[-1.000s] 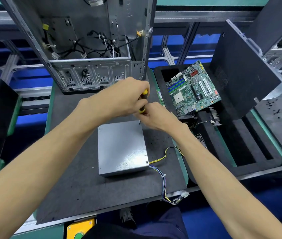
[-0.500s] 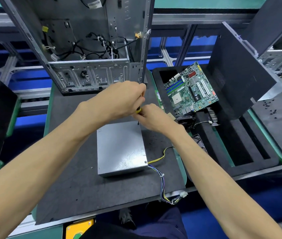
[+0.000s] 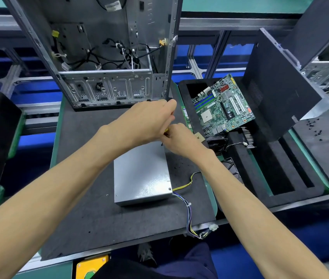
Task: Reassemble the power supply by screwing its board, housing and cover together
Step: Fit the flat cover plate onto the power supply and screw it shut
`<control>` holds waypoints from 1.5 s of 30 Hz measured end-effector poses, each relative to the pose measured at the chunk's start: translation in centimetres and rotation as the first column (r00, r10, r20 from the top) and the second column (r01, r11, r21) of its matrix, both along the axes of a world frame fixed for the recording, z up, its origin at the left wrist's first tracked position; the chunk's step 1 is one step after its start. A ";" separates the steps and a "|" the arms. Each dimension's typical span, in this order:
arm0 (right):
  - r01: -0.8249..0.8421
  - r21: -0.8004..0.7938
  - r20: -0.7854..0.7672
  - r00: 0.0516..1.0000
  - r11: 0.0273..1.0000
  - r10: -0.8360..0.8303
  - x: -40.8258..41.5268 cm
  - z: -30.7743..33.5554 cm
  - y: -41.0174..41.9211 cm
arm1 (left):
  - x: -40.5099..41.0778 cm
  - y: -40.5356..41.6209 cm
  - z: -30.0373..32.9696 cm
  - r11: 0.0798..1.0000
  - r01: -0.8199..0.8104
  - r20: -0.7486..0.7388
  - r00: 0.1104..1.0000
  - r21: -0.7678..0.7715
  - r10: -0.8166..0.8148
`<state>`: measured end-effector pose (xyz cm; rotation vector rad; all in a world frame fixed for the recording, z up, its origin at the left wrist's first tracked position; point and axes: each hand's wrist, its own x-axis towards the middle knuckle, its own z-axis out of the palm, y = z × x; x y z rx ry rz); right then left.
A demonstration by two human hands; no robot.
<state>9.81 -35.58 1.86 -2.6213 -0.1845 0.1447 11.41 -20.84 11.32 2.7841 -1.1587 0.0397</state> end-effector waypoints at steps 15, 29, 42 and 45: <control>0.175 0.354 0.234 0.934 0.919 -0.269 -0.2 2.0 1.8 | -3.9 8.6 -5.9 0.598 -0.665 -0.439 0.746 -0.448 0.501; 0.253 0.163 -0.251 0.945 0.954 -0.208 -0.8 -3.1 0.3 | -10.5 9.1 -13.5 0.521 -0.832 -0.809 0.435 -0.191 0.396; 0.267 -0.030 -0.185 0.945 0.963 -0.268 -2.6 -1.7 -4.0 | 1.2 6.2 -11.8 0.558 -0.767 -0.848 0.493 -0.317 0.195; 0.317 0.031 -0.302 0.907 0.948 -0.294 -2.6 -1.7 -3.9 | 2.0 6.6 -11.3 0.650 -0.686 -0.828 0.539 -0.326 0.153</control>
